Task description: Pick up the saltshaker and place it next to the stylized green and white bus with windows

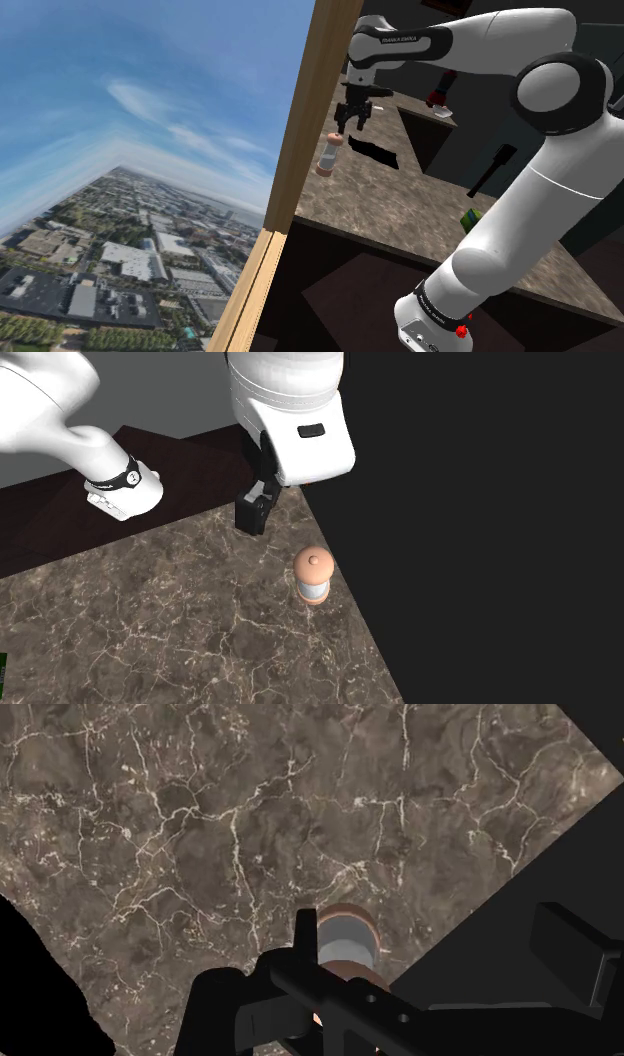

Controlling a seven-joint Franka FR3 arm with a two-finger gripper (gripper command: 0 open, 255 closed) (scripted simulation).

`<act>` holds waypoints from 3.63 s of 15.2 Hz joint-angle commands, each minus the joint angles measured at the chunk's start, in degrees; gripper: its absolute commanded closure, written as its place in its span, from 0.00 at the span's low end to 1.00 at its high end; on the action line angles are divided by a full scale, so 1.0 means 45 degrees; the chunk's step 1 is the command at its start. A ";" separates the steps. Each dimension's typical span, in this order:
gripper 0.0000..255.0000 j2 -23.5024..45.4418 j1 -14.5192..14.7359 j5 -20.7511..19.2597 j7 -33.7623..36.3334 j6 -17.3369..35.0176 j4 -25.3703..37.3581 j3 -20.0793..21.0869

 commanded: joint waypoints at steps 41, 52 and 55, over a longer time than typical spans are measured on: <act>0.00 0.4016 -0.2080 0.1317 0.0194 0.1269 0.3397 0.0587; 0.00 0.4058 -0.2075 0.1321 0.0191 0.1863 0.2844 0.0590; 1.00 0.4058 -0.2075 0.1321 0.0191 0.1865 0.2843 0.0590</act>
